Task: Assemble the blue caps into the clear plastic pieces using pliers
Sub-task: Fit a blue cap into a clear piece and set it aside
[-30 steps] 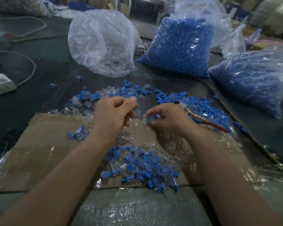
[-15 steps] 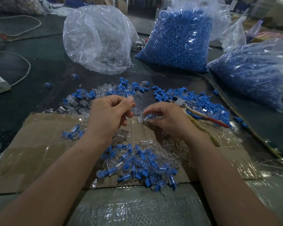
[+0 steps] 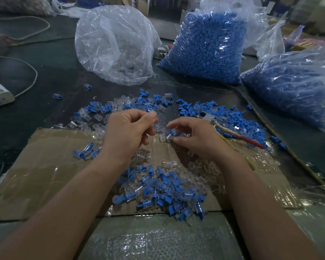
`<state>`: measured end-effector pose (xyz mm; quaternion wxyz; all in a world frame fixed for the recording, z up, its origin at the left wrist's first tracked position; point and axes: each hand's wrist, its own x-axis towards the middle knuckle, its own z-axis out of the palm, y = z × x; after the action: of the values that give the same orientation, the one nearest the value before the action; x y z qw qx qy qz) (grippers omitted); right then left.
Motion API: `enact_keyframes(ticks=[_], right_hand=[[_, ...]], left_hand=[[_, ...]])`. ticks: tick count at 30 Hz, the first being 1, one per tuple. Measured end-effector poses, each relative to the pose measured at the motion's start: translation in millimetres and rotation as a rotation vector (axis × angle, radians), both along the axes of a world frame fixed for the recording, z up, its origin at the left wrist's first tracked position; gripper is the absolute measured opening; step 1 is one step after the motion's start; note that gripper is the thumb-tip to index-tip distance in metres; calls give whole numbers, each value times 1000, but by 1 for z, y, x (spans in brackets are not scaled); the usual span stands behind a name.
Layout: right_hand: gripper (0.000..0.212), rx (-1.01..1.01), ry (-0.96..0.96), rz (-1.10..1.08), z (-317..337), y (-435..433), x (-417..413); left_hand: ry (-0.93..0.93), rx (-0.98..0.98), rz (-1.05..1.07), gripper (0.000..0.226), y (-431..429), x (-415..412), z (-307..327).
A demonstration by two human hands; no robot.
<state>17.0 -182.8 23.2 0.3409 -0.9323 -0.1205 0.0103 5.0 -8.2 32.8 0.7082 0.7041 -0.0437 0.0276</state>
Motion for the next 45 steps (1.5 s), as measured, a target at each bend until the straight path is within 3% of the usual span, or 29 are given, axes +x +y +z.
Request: enact_keyframes(ticks=[7, 12, 19, 24, 29, 36, 40, 42, 45], right_hand=[[31, 218, -127, -93, 3, 1, -4], [34, 386, -137, -74, 5, 6, -7], [20, 482, -86, 2, 8, 17, -14], [15, 417, -146, 9, 12, 19, -19], [21, 318, -80, 52, 14, 21, -21], [23, 330, -131, -236, 14, -1, -11], [23, 153, -97, -228, 7, -3, -6], [11, 77, -112, -236, 3, -4, -3], [21, -77, -158, -242, -2, -6, 1]], left_hand=[[-21, 45, -13, 15, 1, 2, -4], [-7, 138, -113, 17, -1, 2, -9], [-39, 158, -135, 23, -1, 2, -10], [-85, 174, -84, 17, -1, 1, -9], [-47, 130, -115, 15, 0, 1, -8], [-10, 119, -68, 22, -1, 2, -8], [-14, 153, -77, 22, 0, 1, -7], [-18, 150, -61, 21, 0, 2, -7], [-26, 161, -47, 20, 0, 2, -7]])
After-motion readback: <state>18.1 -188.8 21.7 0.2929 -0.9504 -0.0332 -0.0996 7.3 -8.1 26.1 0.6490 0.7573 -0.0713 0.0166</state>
